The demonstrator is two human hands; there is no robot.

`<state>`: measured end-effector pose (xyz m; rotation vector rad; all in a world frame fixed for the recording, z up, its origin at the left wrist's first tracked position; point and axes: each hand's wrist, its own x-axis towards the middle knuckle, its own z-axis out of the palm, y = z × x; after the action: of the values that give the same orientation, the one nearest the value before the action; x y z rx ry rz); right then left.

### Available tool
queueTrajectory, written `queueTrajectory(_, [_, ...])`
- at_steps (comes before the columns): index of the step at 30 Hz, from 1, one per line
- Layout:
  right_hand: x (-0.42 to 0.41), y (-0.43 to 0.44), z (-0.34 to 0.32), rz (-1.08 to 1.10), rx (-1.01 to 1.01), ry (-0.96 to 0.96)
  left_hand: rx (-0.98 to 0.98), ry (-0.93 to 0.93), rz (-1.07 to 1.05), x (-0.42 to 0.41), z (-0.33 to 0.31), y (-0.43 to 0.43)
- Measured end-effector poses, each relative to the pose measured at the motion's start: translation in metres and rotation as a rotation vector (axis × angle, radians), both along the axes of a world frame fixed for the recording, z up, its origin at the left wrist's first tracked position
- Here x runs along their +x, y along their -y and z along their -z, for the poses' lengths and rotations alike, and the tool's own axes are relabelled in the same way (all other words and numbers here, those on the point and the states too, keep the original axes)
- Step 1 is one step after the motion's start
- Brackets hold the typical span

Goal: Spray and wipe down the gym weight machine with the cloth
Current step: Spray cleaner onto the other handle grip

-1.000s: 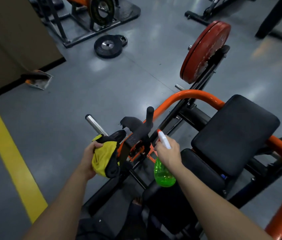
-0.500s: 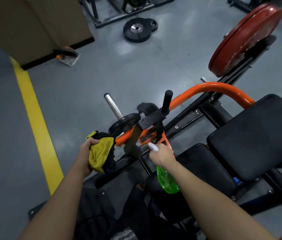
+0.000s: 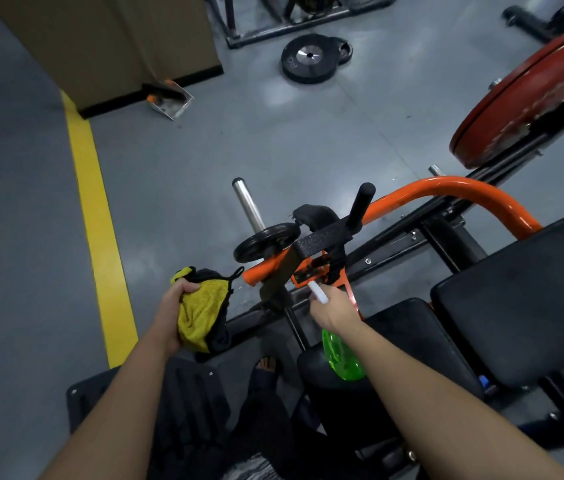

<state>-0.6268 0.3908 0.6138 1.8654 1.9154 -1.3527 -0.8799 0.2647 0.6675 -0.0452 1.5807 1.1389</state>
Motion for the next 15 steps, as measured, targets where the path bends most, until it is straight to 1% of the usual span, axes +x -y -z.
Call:
queueTrajectory(3, [0.005,-0.008,-0.007,0.153,0.131,-0.039,0.008,-0.009,-0.011,0.004,-0.003,-0.006])
queueTrajectory(5, [0.008,-0.015,-0.01,0.226,0.169,-0.082,0.029,0.009,-0.019,0.008,-0.008,-0.012])
queueTrajectory(7, [0.011,-0.02,-0.013,0.189,0.183,-0.075,0.052,0.017,-0.022,0.012,-0.011,-0.018])
queueTrajectory(10, [0.017,-0.02,-0.02,0.089,0.213,0.002,0.055,-0.026,-0.03,0.018,-0.015,-0.027])
queueTrajectory(12, [0.025,-0.018,-0.019,0.128,0.215,0.0,0.021,-0.052,-0.02,0.023,-0.016,-0.032])
queueTrajectory(15, [0.043,-0.014,-0.016,0.267,0.166,-0.104,-0.036,-0.079,0.067,0.032,-0.018,-0.04])
